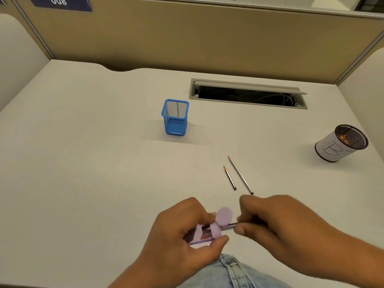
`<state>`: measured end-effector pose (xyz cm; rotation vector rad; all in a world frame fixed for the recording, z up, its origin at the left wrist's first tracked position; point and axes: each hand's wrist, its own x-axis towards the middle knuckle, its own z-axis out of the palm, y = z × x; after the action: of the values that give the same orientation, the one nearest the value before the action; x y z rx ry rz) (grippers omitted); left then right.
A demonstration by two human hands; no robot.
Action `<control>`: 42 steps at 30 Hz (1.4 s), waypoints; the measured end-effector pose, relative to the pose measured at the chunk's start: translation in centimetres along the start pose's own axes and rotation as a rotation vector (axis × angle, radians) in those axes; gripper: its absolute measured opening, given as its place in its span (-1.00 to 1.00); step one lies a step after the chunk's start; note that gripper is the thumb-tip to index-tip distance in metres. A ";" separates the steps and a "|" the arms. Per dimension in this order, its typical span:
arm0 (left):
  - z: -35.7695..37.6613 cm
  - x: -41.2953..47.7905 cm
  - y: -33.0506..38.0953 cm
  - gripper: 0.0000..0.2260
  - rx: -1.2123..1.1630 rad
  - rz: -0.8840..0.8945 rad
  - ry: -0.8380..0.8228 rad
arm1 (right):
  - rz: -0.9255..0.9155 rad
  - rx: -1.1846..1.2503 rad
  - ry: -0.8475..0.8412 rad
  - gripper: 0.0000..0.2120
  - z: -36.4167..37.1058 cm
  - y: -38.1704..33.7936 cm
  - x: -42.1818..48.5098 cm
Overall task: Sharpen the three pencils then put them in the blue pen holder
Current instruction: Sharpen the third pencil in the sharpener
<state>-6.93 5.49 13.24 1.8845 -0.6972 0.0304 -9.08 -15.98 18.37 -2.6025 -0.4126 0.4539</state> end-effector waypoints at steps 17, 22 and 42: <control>2.0 -0.2 1.4 -0.80 -0.393 -0.463 0.020 | -0.248 -0.371 0.138 -0.71 -0.3 0.8 -1.4; 1.7 -0.3 0.1 -0.80 0.039 0.082 -0.089 | 0.428 0.657 -0.262 -0.59 -0.3 0.5 -0.7; -0.6 1.6 0.1 -0.78 -0.006 0.032 -0.224 | 0.415 0.813 -0.345 -0.63 -0.3 0.6 0.6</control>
<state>-5.51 5.27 14.08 1.8883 -0.8779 -0.1645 -8.28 -16.38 18.12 -1.7970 0.1974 0.9783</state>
